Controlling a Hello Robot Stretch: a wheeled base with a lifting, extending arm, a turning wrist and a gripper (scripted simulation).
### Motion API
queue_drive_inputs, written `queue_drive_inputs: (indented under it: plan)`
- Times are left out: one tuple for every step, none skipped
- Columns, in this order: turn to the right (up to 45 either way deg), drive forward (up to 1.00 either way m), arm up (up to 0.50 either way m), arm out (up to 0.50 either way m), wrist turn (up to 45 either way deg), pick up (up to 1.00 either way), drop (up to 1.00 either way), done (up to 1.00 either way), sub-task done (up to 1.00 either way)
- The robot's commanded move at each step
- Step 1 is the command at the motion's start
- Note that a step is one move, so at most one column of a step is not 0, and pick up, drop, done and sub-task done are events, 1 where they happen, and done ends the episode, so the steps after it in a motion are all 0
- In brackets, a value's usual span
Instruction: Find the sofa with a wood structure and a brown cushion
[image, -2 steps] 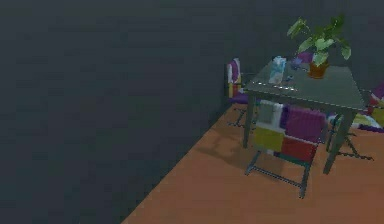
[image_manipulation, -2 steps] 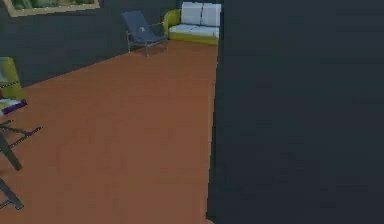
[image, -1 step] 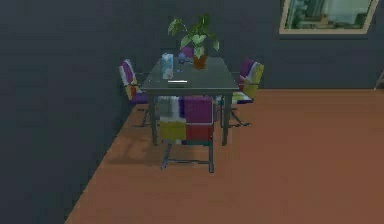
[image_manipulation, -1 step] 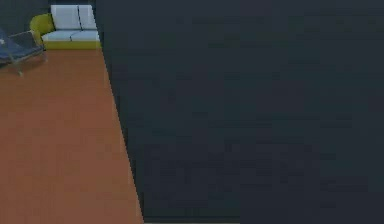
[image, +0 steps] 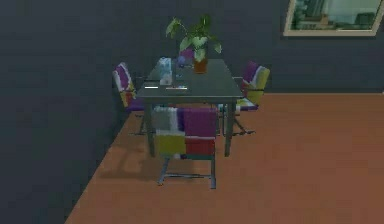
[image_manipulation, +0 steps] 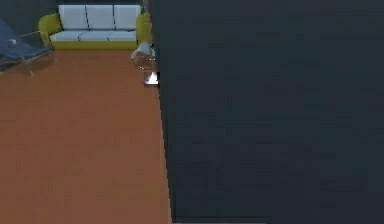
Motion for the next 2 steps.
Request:
queue_drive_inputs:
  plan:
    - [0.0, 0.30, 0.00, 0.00, 0.0, 0.00, 0.00, 0.00, 0.00]
    - [45.0, 0.00, 0.00, 0.00, 0.0, 0.00, 0.00, 0.00, 0.00]
